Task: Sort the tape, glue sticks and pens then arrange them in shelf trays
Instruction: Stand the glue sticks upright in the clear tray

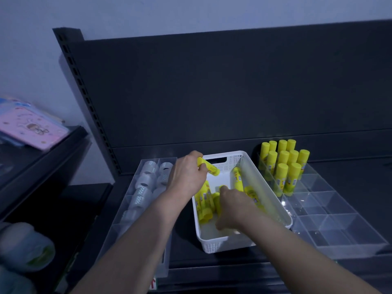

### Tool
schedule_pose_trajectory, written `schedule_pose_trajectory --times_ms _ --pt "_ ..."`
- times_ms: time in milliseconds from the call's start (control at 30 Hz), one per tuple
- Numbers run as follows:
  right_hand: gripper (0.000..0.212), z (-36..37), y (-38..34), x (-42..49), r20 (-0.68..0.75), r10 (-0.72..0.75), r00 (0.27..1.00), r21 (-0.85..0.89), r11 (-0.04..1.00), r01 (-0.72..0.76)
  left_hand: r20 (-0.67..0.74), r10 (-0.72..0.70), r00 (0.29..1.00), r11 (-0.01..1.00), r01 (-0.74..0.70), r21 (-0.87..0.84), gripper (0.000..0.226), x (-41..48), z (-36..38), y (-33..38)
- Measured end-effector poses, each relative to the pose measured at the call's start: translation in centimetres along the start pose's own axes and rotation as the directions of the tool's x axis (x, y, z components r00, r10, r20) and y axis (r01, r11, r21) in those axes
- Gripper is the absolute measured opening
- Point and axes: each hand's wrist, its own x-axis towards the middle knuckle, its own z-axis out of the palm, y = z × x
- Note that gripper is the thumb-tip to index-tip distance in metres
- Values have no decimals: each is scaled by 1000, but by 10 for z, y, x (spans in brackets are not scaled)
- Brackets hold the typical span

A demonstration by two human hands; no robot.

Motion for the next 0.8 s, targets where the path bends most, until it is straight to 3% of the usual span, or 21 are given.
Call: schedule_pose_trajectory --times_ms 200,367,500,633,800 --pt "27 -28 23 -2 -228 58 972 198 980 -12 -34 18 999 998 -20 -56 35 1 -4 7" --pt "34 -44 40 -12 -357 34 933 258 964 63 -65 58 996 994 -64 -84 36 -1 -4 21" --pt "34 -72 58 -30 -509 34 860 261 958 117 -126 136 983 976 -154 -155 37 2 -5 47" --pt "25 -104 99 -52 -522 97 847 314 946 85 -180 221 958 942 -258 -214 35 5 -1 94" --pt "28 -122 168 -69 -525 172 833 342 939 22 -79 286 955 899 -296 -324 33 7 32 162"
